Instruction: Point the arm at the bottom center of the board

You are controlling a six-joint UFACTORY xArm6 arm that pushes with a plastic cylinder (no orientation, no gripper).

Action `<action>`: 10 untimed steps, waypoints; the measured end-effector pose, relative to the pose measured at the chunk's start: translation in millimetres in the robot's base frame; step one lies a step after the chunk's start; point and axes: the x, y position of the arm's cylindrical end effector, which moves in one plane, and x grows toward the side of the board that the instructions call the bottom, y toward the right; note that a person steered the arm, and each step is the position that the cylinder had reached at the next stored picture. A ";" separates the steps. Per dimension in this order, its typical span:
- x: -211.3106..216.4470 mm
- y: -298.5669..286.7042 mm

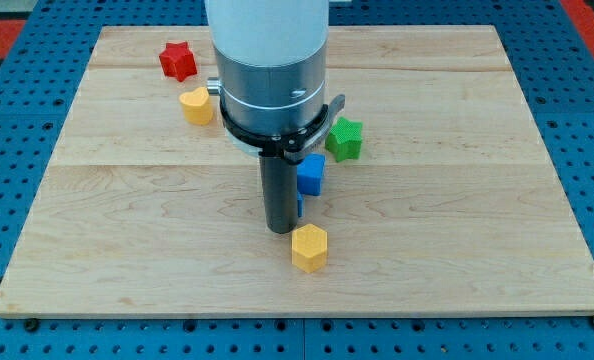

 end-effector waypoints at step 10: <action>64.9 -62.9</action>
